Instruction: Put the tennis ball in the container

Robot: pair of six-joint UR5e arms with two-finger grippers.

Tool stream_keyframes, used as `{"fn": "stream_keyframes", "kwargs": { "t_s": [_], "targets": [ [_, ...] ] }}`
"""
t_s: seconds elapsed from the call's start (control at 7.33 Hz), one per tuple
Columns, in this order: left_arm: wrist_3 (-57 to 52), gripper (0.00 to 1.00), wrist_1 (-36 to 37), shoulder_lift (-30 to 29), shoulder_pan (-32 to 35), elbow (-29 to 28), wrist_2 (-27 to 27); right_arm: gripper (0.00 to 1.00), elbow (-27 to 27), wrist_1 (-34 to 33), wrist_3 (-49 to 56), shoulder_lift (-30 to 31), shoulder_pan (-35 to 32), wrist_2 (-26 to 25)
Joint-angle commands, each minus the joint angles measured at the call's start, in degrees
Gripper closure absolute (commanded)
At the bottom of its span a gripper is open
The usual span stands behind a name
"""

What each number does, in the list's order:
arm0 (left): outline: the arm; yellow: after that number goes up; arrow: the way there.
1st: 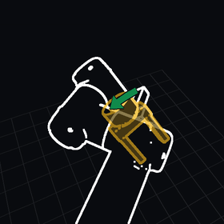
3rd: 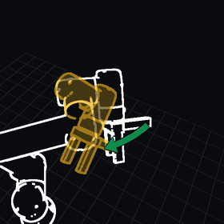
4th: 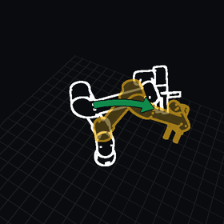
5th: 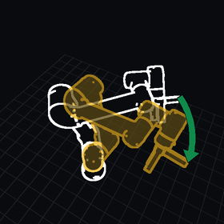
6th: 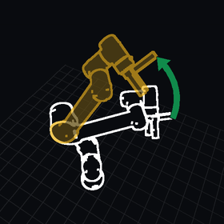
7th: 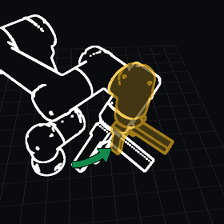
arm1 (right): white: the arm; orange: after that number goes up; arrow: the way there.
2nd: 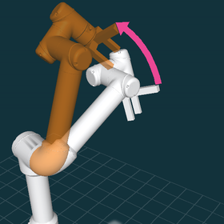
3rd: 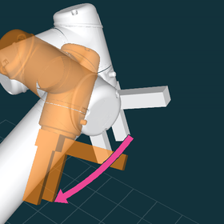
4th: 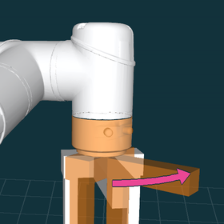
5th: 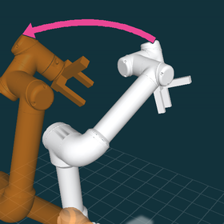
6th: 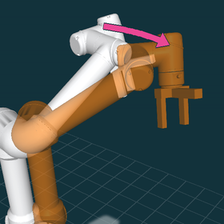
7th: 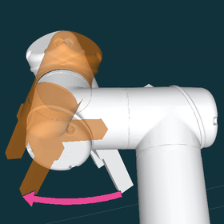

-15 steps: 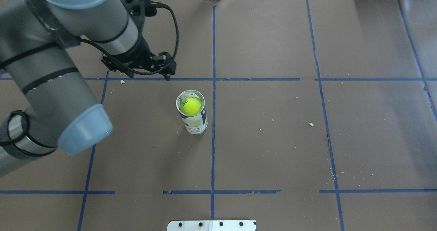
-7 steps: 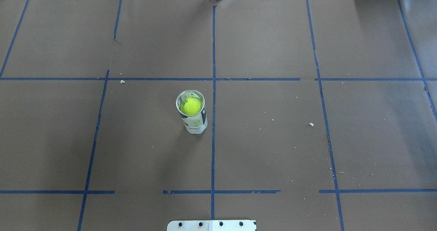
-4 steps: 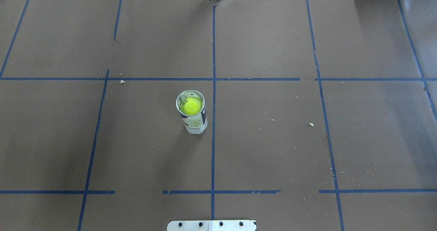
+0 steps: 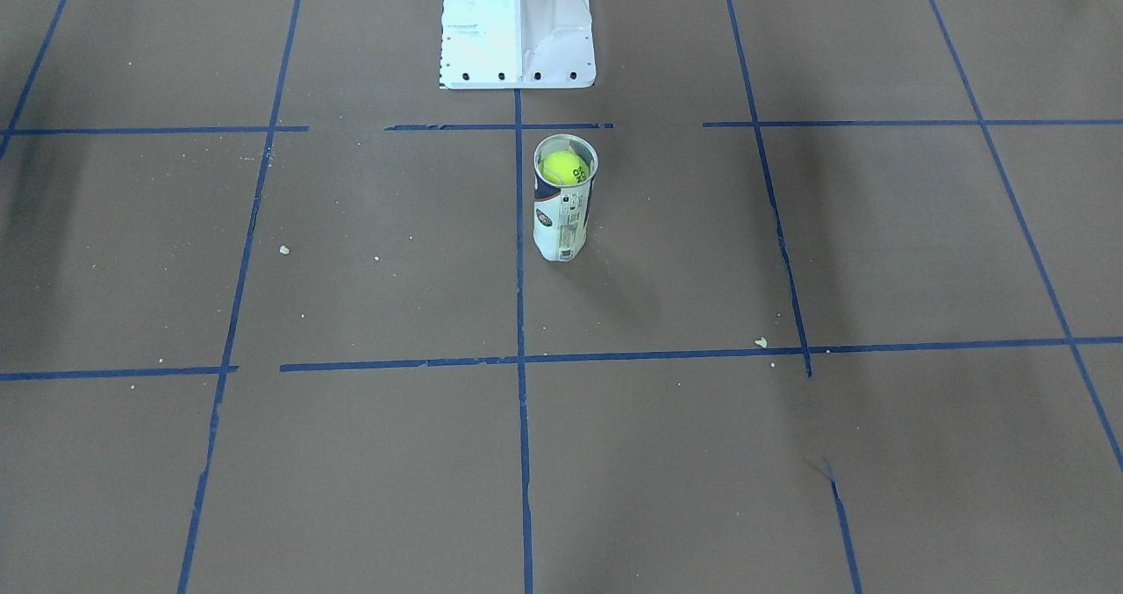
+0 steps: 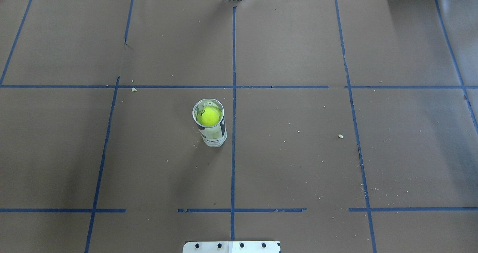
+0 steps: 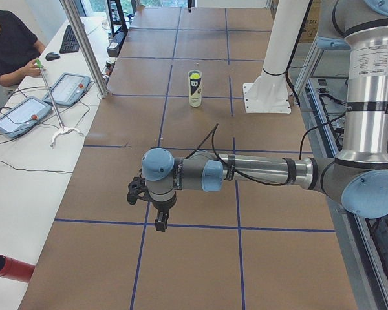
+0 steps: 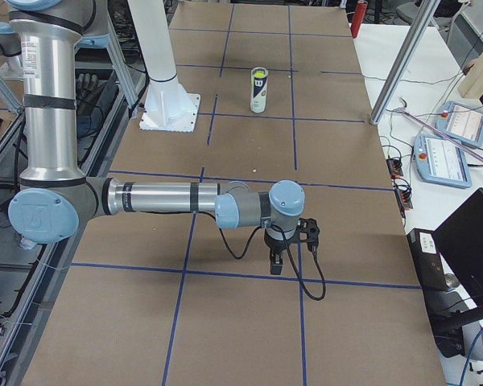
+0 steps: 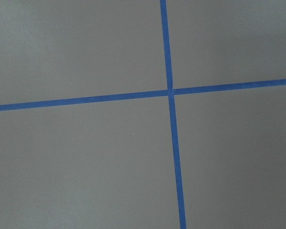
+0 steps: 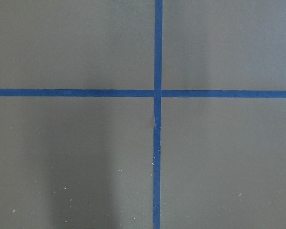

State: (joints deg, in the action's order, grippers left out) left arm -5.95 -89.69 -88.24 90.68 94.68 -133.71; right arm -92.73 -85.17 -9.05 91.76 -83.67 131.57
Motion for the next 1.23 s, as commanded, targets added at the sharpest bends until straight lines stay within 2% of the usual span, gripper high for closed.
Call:
{"fn": "stream_keyframes", "kwargs": {
  "t_s": [0.0, 0.41, 1.09],
  "targets": [
    [-0.65, 0.00, 0.65, 0.09, -0.07, -0.46, 0.02, 0.00, 0.00, 0.00, 0.00, 0.00, 0.00, 0.00],
    [-1.17, 0.00, 0.57, 2.80, -0.07, -1.35, -0.24, 0.00, 0.00, 0.00, 0.00, 0.00, 0.00, 0.00],
    [-1.08, 0.00, 0.66, 2.82, -0.15, -1.69, -0.42, 0.00, 0.00, 0.00, 0.00, 0.00, 0.00, 0.00]
  ]
}}
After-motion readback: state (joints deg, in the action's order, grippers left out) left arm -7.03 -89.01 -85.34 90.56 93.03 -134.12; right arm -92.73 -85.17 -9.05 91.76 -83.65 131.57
